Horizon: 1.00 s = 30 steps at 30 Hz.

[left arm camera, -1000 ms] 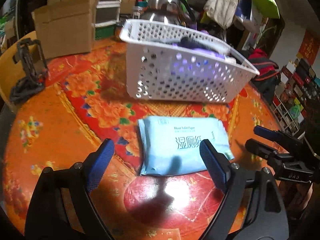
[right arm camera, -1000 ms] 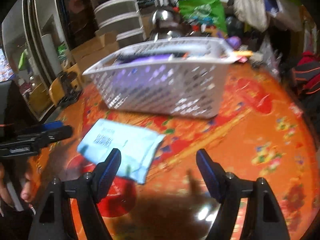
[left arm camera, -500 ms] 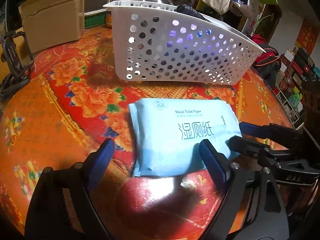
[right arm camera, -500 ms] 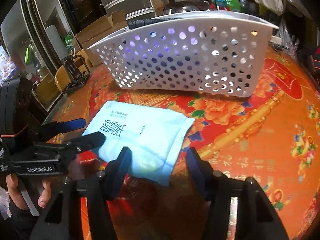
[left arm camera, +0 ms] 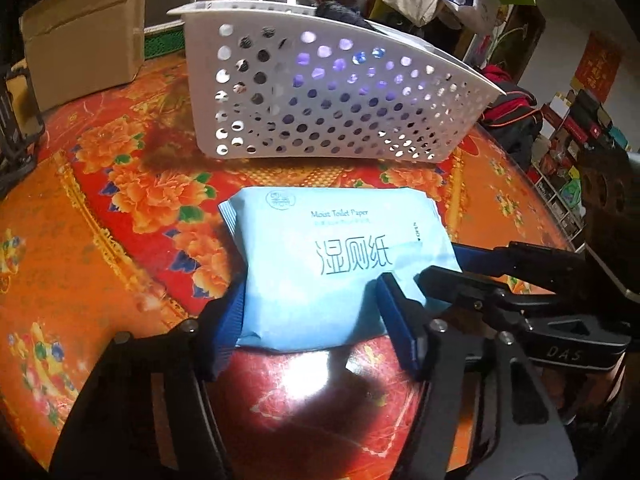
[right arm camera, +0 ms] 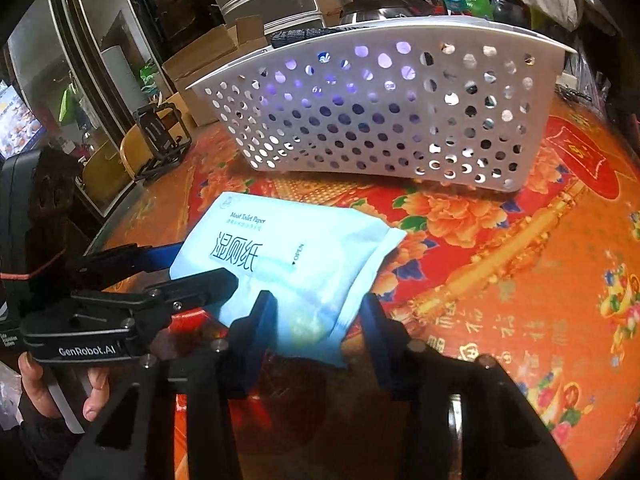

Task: Organize soft objects
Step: 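Move both tools to the light-blue moist toilet paper pack and grip it, then lift the toilet paper pack with both tools and carry it over the basket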

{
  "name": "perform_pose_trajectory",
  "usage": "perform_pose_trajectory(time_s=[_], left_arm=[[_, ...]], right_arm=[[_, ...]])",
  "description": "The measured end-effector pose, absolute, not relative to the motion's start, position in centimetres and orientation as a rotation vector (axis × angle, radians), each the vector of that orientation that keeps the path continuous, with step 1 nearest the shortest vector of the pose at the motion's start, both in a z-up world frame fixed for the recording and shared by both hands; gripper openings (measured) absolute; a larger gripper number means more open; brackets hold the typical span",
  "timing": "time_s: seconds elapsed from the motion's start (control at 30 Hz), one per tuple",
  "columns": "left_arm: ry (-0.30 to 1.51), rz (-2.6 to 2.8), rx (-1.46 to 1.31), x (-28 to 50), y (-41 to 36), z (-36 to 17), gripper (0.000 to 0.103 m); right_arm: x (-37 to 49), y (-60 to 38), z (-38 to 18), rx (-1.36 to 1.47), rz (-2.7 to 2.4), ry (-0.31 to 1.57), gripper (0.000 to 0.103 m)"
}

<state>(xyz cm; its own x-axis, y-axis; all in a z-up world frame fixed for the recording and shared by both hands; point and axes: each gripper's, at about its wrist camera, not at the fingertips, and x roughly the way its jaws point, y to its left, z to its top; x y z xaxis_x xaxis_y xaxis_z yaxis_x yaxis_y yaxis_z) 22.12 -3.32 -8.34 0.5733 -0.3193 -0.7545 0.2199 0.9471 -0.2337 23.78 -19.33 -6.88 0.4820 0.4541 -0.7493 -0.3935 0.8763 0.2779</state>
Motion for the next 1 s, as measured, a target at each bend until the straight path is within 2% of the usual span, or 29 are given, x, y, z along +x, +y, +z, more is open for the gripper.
perform_pose_trajectory(time_s=[0.17, 0.3, 0.7, 1.0], left_arm=[[0.9, -0.314, -0.122, 21.9, -3.4, -8.1, 0.052], [0.888, -0.307, -0.118, 21.4, -3.3, -8.0, 0.05], [0.833, -0.304, -0.094, 19.9, -3.6, -7.1, 0.047], [0.722, -0.304, -0.099, 17.1, -4.2, -3.9, 0.046]], right_arm=[[23.3, -18.9, -6.8, 0.059, 0.532, 0.917, 0.032], [23.0, -18.4, -6.6, 0.046, 0.542, 0.9, 0.024], [22.0, -17.8, -5.9, -0.012, 0.508, 0.843, 0.019], [19.3, -18.5, -2.9, -0.04, 0.476, 0.733, 0.018]])
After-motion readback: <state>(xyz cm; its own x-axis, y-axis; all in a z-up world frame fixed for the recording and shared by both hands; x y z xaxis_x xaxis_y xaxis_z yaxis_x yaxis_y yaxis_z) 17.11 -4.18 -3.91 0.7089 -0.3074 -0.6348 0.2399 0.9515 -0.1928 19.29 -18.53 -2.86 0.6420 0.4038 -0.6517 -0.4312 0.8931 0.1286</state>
